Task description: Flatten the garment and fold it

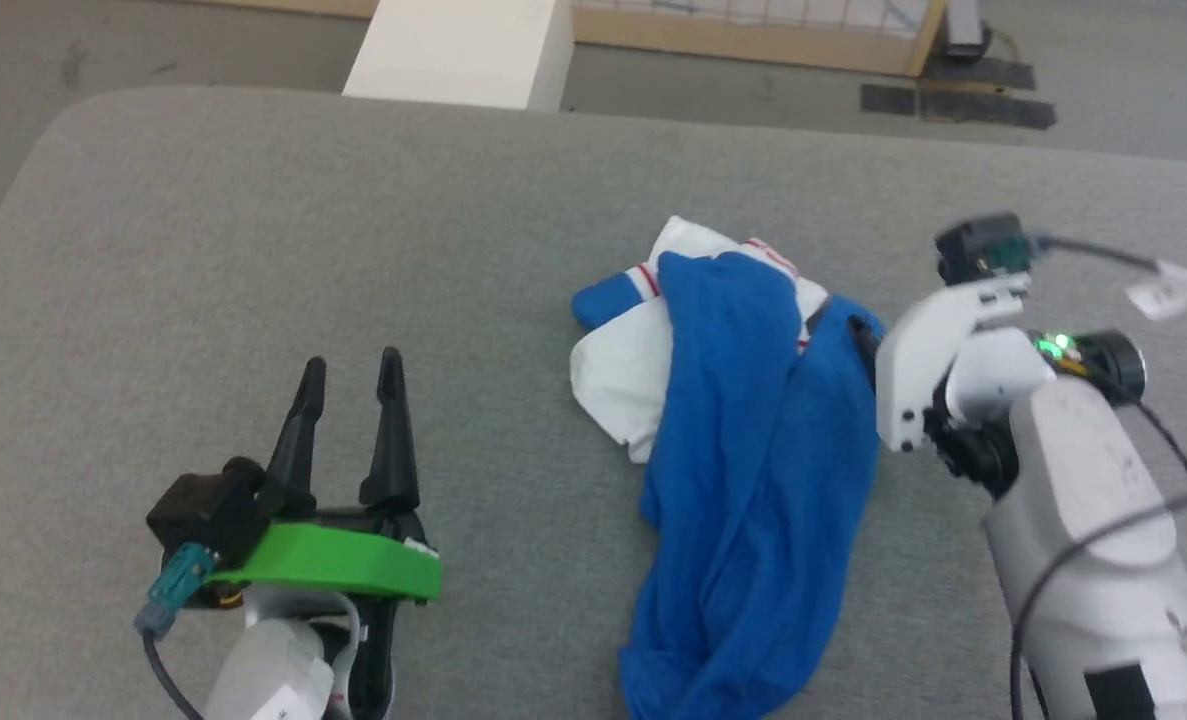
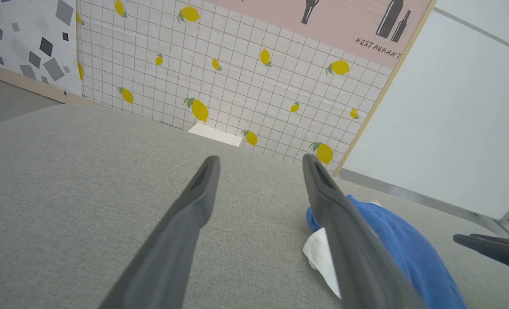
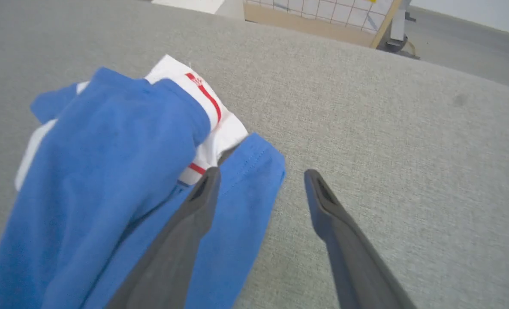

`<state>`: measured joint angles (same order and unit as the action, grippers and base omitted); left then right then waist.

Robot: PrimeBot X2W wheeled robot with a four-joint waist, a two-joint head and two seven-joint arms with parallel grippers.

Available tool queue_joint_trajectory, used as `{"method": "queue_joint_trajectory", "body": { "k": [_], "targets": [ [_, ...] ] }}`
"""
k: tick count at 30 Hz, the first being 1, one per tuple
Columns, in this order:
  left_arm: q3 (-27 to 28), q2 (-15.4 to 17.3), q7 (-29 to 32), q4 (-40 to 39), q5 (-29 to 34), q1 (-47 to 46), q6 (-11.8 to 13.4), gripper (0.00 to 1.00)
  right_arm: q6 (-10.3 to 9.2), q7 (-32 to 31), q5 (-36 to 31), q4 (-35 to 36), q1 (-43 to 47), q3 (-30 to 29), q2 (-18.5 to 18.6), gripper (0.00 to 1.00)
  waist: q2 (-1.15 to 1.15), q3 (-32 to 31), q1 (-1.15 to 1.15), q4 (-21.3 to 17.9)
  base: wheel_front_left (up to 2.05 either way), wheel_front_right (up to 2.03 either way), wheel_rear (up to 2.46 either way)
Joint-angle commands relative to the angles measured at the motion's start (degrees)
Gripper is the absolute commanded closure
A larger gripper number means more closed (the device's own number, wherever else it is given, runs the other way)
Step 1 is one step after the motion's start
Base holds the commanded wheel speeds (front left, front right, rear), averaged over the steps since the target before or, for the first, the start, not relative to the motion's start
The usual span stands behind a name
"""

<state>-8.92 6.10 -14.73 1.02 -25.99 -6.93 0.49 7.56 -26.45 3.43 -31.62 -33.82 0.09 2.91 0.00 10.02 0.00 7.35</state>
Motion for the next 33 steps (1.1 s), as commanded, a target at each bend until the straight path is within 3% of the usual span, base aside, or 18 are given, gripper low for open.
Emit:
{"method": "queue_joint_trajectory", "body": {
  "k": [1,8,13,14,15,16,19,25,29,33],
  "targets": [
    [0.12,-0.65,-0.27,0.08,0.91,-1.59,-0.71,0.0,-0.08,-2.62,-1.96,-1.77,-2.45,-0.1,-0.03,0.0,0.0,3.8,0.0,3.73,0.0,0.0,0.0],
    [0.05,-2.43,-0.27,1.48,2.23,-3.94,-3.04,0.0,-0.08,-14.93,-11.09,-9.64,-8.67,0.03,0.5,0.0,0.0,8.18,0.0,7.68,0.0,0.0,0.0],
    [0.83,-2.92,-0.27,2.25,2.49,-4.34,-3.77,0.0,-0.08,-21.93,-9.51,-13.52,-8.23,1.87,0.28,0.0,0.0,8.77,0.0,7.73,0.0,0.0,0.0],
    [0.91,-2.98,-0.27,2.52,2.54,-4.38,-3.9,0.0,-0.08,-23.04,-8.95,-13.88,-8.05,2.42,0.24,0.33,0.0,8.65,0.0,7.44,0.0,0.0,0.0],
    [0.93,-3.03,-0.27,2.69,2.61,-4.46,-3.98,0.0,-0.08,-23.16,-8.22,-13.77,-7.96,2.54,0.21,0.74,0.0,8.48,0.0,7.21,0.0,0.0,0.0],
    [0.96,-3.07,-0.27,2.83,2.62,-4.55,-4.12,0.0,-0.08,-22.59,-7.47,-13.29,-7.92,2.75,0.19,1.0,0.0,8.17,0.0,6.79,0.0,0.0,0.0],
    [0.93,-3.14,-0.27,3.29,2.91,-4.64,-4.41,0.0,-0.08,-19.95,-5.05,-11.27,-7.68,3.16,0.25,1.0,0.0,6.88,0.0,5.47,0.0,0.0,0.0],
    [0.91,-3.2,-0.27,4.21,3.22,-3.87,-4.79,0.0,-0.08,-8.38,1.73,-0.99,-4.2,-0.99,2.71,1.0,0.0,2.95,0.0,2.47,0.0,0.0,0.0],
    [0.83,-3.21,-0.27,4.66,2.95,-2.32,-4.51,0.0,-0.08,-3.7,4.79,8.8,3.86,-9.44,3.63,1.0,0.0,0.16,0.0,0.6,0.0,0.0,0.0],
    [0.81,-3.21,-0.27,4.86,3.0,-0.96,-4.24,0.0,-0.08,-4.21,4.22,18.54,15.29,-18.63,2.2,1.0,0.0,-1.54,0.0,-0.66,0.0,0.0,0.0]
  ]
}}
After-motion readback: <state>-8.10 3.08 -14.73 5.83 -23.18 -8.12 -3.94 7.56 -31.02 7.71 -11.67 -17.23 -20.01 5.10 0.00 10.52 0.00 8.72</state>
